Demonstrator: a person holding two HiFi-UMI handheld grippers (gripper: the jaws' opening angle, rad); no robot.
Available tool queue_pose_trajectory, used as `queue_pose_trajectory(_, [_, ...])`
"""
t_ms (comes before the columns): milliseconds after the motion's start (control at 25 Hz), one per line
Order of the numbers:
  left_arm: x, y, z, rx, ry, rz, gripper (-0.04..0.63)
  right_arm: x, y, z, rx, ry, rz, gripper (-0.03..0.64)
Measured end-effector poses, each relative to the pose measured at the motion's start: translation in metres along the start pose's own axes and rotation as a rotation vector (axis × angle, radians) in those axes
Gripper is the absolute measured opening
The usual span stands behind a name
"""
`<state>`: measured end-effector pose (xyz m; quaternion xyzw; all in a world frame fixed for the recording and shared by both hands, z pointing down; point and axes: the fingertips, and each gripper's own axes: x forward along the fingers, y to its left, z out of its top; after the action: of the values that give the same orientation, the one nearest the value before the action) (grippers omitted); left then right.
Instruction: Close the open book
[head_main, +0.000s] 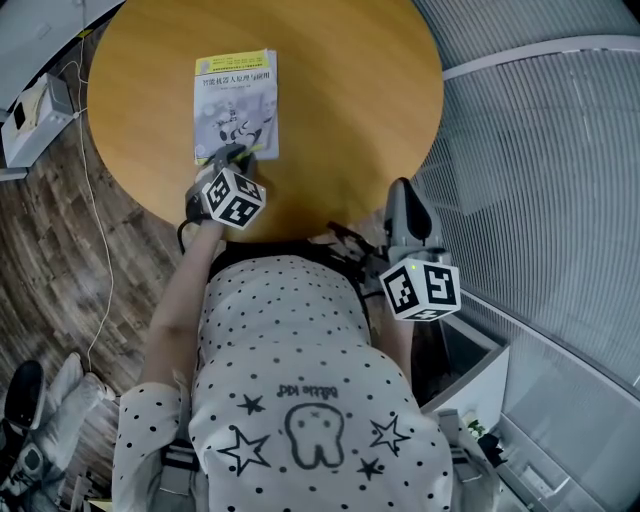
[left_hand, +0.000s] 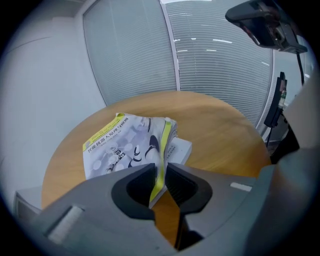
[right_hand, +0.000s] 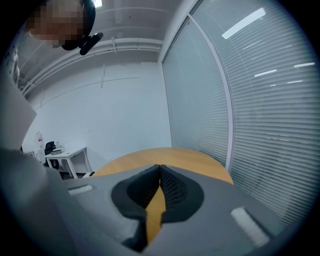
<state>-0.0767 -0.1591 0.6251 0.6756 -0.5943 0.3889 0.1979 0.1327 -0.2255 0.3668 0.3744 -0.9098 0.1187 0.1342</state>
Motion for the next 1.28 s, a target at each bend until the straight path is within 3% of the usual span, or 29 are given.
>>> queue_pose_trajectory(440, [-0.001,0.0,0.0,-0.101,-0.024,-0.044,0.069,0.006,0.008,0.003,-0.006,0.001,0.012,0.005])
queue_pose_trajectory(600, [-0.004,-0.005,0.001,-0.143,-0.057,-0.101,0.111,0.007,0.011,0.005,-0.011,0.001,0.019,0.005])
queue_pose_trajectory(720, [-0.006,-0.011,0.003,-0.144,-0.073,-0.145,0.167,0.009,0.012,0.006,-0.012,0.001,0.025,0.005])
queue_pose_trajectory(880, [-0.009,-0.013,0.004,-0.158,-0.093,-0.177,0.177,0.01,0.016,0.007,-0.012,0.002,0.031,0.005])
queue_pose_trajectory(1040, [-0.011,-0.019,0.005,-0.159,-0.104,-0.205,0.234,0.011,0.017,0.007,-0.016,0.007,0.033,0.005])
queue_pose_trajectory(1280, [-0.01,-0.019,0.005,-0.153,-0.1,-0.223,0.241,0.011,0.014,0.007,-0.01,0.007,0.026,0.005])
